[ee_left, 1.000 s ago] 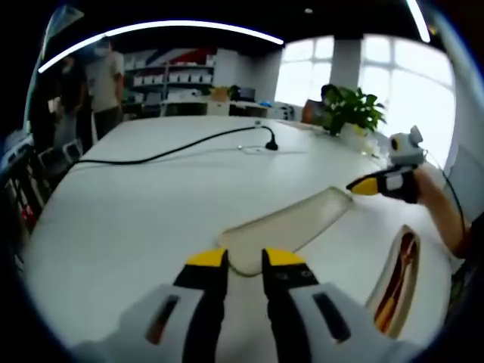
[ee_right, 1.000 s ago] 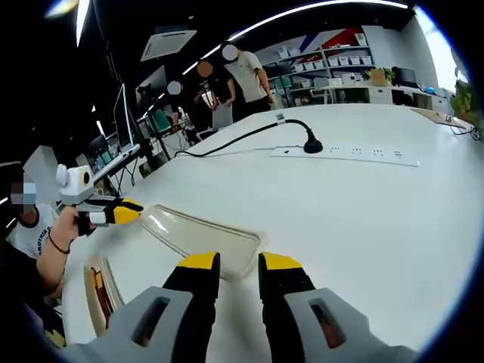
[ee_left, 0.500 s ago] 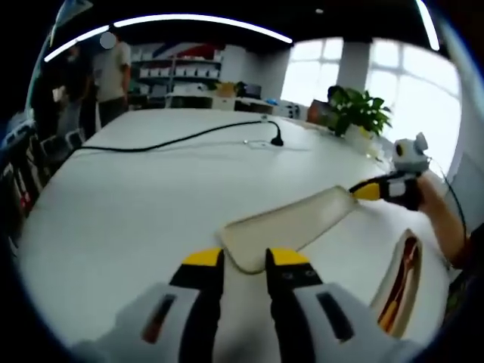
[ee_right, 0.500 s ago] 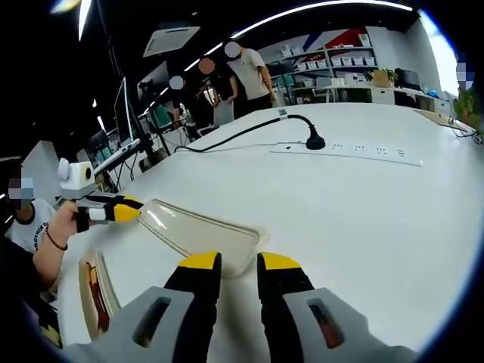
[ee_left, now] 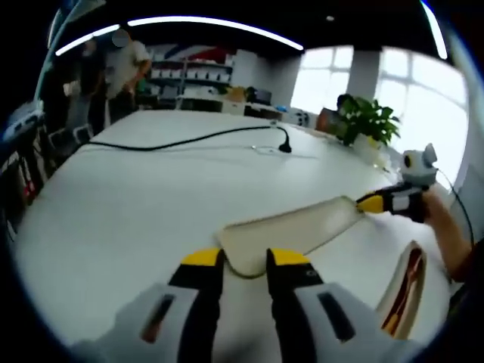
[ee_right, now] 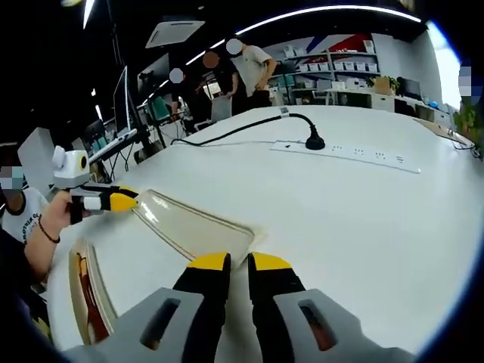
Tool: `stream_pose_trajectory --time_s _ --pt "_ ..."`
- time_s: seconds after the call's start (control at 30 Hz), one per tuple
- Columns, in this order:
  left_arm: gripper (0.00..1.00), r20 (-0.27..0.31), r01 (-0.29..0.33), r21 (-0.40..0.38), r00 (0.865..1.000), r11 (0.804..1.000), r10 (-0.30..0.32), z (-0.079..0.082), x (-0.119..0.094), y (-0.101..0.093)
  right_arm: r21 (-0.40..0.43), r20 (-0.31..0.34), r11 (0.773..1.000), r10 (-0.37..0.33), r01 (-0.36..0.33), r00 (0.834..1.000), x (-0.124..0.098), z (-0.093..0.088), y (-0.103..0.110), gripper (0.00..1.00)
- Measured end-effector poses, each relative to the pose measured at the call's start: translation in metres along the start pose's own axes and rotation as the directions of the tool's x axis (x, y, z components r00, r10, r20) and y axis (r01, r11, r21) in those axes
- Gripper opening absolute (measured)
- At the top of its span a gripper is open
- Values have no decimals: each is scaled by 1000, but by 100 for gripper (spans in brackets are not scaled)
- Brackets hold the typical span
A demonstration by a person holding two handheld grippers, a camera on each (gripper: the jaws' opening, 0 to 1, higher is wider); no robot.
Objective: Arrange the utensils inside the cutlery case until each visible utensil rests in its matching compartment.
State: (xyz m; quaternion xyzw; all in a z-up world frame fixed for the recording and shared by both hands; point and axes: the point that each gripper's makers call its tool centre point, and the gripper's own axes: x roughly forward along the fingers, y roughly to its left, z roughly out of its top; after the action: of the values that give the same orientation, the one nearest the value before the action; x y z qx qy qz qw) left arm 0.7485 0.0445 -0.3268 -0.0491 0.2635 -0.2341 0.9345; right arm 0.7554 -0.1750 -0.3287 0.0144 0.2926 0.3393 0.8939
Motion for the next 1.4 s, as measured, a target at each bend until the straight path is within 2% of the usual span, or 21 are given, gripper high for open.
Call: stream_pose_trajectory --time_s 0.17,0.27,0.37,0.53,0.57,0.63,0.7,0.77,0.83,0.93,1.07,1.23,1.4 --pt "24 1 7 -11 1000 1000 -7 0 -1 1 -3 2 1000 -6 6 1000 -1 -1 2 8" --pt "25 21 44 -82 999 996 -43 2 -4 -2 -21 -9 1000 -22 22 1000 -1 -2 3 8" --pt "25 35 73 -117 997 990 -69 3 -8 -1 -62 -37 997 -42 39 998 -2 -1 2 8" --pt "24 67 121 -200 992 972 -110 4 -13 -2 -55 -34 998 -39 37 999 -2 -3 0 8" --pt "21 67 164 -224 986 961 -153 3 -15 -9 -59 -34 998 -36 34 999 -3 -4 2 7" --pt "21 96 203 -307 979 930 -182 8 -18 -15 -73 -38 997 -40 37 998 -4 -4 2 7" --pt "16 134 279 -355 960 892 -247 15 -24 -23 -79 -44 996 -36 32 998 -4 -4 1 7" --pt "16 180 343 -419 939 840 -294 26 -27 -29 -81 -47 997 -26 22 999 -4 -5 3 6" --pt "16 195 382 -439 924 814 -328 30 -27 -41 -79 -46 997 -13 9 999 -5 -6 6 6" --pt "16 197 392 -435 920 811 -339 33 -27 -45 -78 -43 997 -6 2 999 -5 -7 7 6" --pt "15 206 441 -451 897 776 -391 37 -29 -56 -82 -44 997 2 -6 999 -6 -9 10 6" --pt "15 202 453 -449 891 770 -407 41 -29 -59 -79 -42 997 4 -7 999 -5 -9 7 6" --pt "13 223 478 -474 878 740 -424 48 -32 -61 -69 -35 998 10 -12 999 -5 -9 9 6"
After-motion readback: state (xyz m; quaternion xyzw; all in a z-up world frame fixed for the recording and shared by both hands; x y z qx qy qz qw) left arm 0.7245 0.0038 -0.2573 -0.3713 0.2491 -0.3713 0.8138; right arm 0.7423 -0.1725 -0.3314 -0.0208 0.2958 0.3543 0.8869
